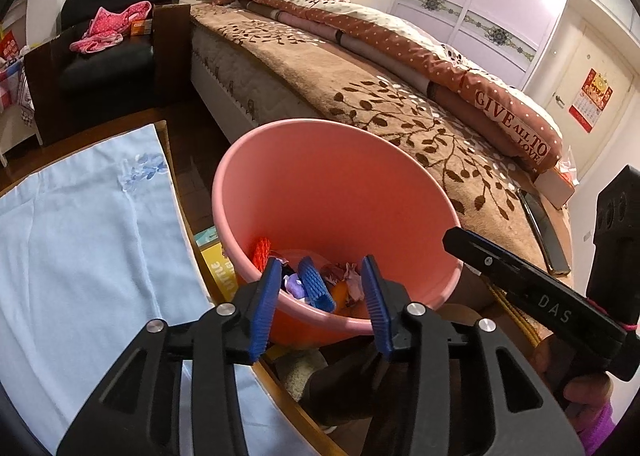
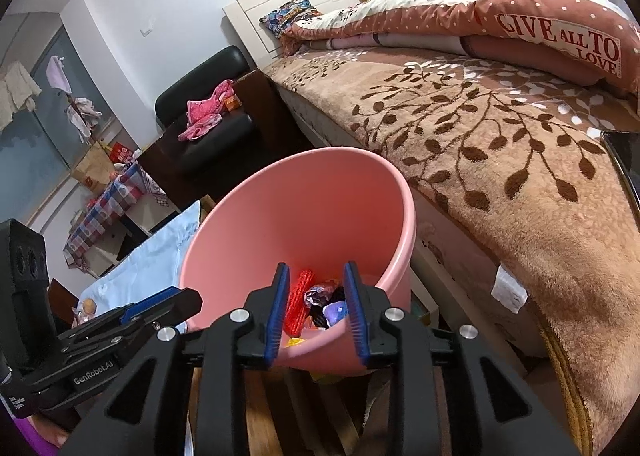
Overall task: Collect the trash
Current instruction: 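Move both open grippers away from the bucket over the table items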
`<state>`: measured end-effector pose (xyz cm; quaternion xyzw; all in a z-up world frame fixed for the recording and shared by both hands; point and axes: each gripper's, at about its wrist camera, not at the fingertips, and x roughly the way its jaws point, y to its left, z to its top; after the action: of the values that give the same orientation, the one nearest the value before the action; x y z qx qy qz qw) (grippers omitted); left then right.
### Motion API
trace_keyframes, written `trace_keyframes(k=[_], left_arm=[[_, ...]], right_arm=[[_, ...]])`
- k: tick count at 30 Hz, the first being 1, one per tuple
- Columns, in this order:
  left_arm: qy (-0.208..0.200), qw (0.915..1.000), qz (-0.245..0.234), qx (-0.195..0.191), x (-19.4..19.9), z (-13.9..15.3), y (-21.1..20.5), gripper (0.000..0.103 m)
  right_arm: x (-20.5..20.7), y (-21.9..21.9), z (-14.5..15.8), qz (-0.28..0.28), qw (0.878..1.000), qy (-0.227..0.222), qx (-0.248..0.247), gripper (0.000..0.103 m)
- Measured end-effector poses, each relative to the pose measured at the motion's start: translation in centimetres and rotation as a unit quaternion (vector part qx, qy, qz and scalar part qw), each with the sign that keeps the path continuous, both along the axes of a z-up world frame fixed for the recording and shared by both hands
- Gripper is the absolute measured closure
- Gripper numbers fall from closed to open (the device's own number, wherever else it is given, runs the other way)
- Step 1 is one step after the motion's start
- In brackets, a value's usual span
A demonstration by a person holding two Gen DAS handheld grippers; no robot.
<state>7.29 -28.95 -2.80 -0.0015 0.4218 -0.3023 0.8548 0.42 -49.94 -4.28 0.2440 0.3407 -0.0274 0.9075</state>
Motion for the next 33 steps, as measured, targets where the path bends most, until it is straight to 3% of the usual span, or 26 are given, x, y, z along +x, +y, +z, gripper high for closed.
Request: trace_keyframes(k=[19, 33], left_arm=[[-0.031, 0.9994, 0.016, 0.000, -1.7, 1.8, 2.4, 0.058], [-0.032, 0.9966, 0.076, 0.002, -2.1, 1.9, 7.6, 0.058]], right_arm=[[0.0, 2.4, 1.5, 0.029, 0.999, -0.007, -0.018, 0.075], [-0.2, 6.3, 2.7, 0.076, 0.996, -0.018, -0.033, 0.076]])
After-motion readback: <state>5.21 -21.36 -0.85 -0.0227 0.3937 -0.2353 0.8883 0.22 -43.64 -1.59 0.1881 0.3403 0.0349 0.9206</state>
